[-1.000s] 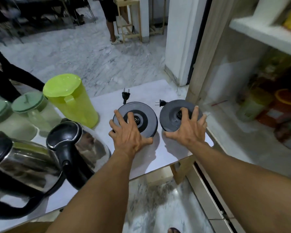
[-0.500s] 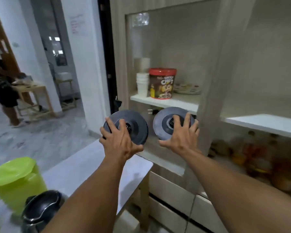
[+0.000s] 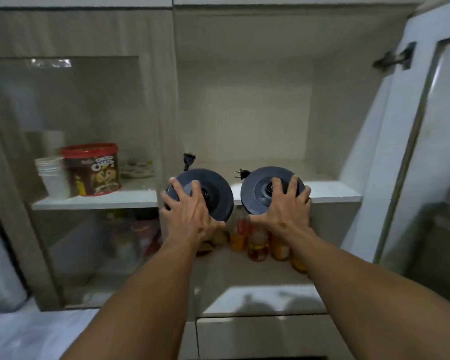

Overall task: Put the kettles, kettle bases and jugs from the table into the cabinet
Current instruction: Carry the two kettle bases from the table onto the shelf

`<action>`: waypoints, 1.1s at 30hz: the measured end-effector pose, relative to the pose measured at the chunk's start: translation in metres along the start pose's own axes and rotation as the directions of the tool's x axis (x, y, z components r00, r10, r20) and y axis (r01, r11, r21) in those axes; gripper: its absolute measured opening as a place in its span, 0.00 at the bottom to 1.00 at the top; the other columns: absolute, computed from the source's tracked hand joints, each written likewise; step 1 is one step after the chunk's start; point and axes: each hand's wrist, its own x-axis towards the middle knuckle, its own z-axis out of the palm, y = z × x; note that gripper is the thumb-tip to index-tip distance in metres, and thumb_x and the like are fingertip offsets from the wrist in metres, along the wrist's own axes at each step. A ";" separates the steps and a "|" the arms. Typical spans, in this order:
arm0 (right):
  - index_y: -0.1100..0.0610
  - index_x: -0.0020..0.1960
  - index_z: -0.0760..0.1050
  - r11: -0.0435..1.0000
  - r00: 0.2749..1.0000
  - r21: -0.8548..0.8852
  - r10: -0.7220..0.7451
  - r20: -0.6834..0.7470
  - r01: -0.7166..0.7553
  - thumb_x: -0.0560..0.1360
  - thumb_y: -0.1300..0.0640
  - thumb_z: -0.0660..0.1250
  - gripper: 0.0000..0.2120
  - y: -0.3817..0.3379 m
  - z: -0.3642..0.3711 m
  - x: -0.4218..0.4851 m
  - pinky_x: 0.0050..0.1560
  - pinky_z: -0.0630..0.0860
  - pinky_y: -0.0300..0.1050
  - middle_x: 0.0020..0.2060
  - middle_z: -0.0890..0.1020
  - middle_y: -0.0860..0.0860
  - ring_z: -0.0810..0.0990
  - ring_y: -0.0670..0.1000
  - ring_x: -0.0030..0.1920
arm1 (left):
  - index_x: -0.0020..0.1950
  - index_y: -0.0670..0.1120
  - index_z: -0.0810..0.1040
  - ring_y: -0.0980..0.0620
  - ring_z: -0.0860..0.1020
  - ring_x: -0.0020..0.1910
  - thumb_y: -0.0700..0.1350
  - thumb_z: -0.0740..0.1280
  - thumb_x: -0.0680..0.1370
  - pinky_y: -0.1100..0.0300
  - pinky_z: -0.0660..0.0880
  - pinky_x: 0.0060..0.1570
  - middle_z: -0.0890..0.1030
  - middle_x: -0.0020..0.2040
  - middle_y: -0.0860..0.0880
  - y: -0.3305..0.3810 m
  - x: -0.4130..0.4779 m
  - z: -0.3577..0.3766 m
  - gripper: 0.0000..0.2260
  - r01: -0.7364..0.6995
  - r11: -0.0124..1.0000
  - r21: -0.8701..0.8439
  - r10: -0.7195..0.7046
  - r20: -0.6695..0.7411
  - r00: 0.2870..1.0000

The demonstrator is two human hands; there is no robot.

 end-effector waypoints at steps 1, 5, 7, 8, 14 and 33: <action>0.46 0.77 0.52 1.000 1.000 -0.009 0.023 0.000 -0.023 0.61 0.27 0.71 0.53 0.013 0.000 0.007 0.73 0.55 0.66 0.79 0.47 0.61 0.50 0.71 0.76 | 0.76 0.51 0.49 0.27 0.49 0.75 0.67 0.75 0.63 0.33 0.60 0.68 0.39 0.79 0.38 0.015 0.007 0.006 0.52 -0.022 1.000 -0.010 0.022 0.013 1.000; 0.46 0.78 0.50 0.996 0.996 -0.022 0.090 0.016 -0.090 0.62 0.27 0.71 0.55 0.060 0.005 0.049 0.74 0.54 0.67 0.80 0.46 0.60 0.48 0.71 0.76 | 0.76 0.51 0.48 0.26 0.49 0.74 0.67 0.75 0.64 0.34 0.60 0.67 0.40 0.79 0.37 0.067 0.042 0.032 0.52 -0.082 0.997 -0.010 0.082 0.033 0.996; 0.46 0.79 0.49 0.994 0.993 -0.025 0.110 0.031 -0.110 0.62 0.27 0.71 0.55 0.081 0.011 0.076 0.74 0.53 0.67 0.80 0.45 0.60 0.48 0.71 0.76 | 0.76 0.51 0.48 0.27 0.49 0.75 0.66 0.75 0.64 0.34 0.60 0.67 0.40 0.79 0.37 0.090 0.064 0.048 0.52 -0.086 0.996 -0.015 0.087 0.045 0.995; 0.46 0.79 0.48 0.994 0.993 -0.029 0.111 0.037 -0.109 0.62 0.27 0.71 0.55 0.090 0.014 0.091 0.74 0.54 0.67 0.80 0.45 0.60 0.48 0.72 0.76 | 0.75 0.51 0.49 0.26 0.49 0.75 0.66 0.76 0.63 0.34 0.61 0.67 0.40 0.79 0.37 0.102 0.077 0.056 0.52 -0.085 0.996 -0.021 0.086 0.051 0.995; 0.47 0.78 0.48 0.995 0.989 -0.036 0.095 0.112 -0.091 0.61 0.28 0.71 0.56 0.129 0.030 0.188 0.72 0.58 0.66 0.79 0.48 0.61 0.51 0.72 0.75 | 0.74 0.53 0.49 0.28 0.53 0.73 0.67 0.76 0.59 0.34 0.63 0.64 0.43 0.78 0.38 0.159 0.155 0.098 0.53 -0.019 1.000 -0.001 0.019 0.098 0.995; 0.39 0.75 0.56 0.986 0.922 -0.021 0.161 0.352 -0.165 0.47 0.17 0.62 0.59 0.163 0.136 0.366 0.68 0.65 0.58 0.73 0.66 0.53 0.65 0.63 0.70 | 0.79 0.57 0.39 0.35 0.66 0.70 0.72 0.71 0.49 0.42 0.69 0.65 0.63 0.74 0.40 0.185 0.350 0.204 0.66 0.158 0.987 -0.009 -0.135 0.468 0.873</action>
